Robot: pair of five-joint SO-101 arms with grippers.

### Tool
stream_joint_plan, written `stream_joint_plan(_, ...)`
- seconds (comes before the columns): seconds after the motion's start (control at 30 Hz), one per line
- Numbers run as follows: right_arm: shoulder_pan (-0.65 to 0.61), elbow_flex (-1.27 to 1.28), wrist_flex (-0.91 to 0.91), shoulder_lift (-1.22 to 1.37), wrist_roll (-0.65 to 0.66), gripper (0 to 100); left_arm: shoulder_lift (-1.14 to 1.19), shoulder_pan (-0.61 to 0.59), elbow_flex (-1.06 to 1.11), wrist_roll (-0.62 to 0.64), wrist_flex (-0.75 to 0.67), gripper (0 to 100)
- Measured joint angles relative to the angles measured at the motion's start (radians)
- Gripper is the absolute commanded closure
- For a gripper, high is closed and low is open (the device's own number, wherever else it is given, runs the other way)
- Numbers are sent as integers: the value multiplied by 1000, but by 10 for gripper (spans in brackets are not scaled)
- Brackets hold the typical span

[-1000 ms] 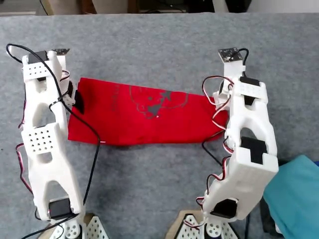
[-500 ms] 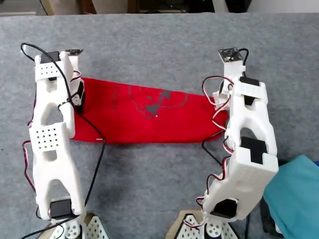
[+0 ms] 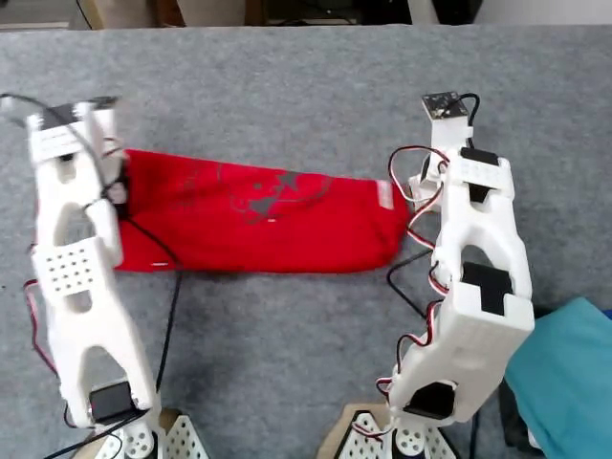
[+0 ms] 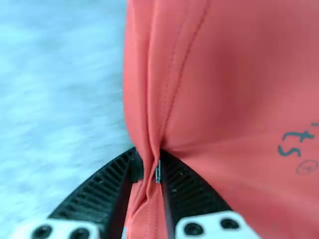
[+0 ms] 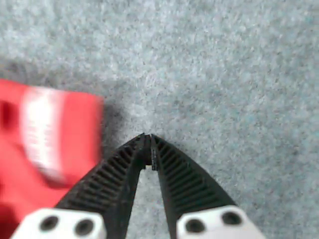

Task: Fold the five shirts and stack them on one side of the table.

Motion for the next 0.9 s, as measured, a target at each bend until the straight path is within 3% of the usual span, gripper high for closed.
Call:
stream_joint_plan(0.17, 48, 0, -26, 0, -74, 990, -54, -69, 6, 0, -5, 982)
stream_joint_plan(0.3, 51, 0, -28, 0, -81, 990, -133, -8, 68, 0, -6, 982)
stream_joint_plan(0.47, 51, 0, -28, 0, -81, 990, -196, 181, 163, 40, -2, 982)
stream_joint_plan(0.9, 104, 0, -51, 0, -87, 990, -285, 718, 164, 232, -2, 982)
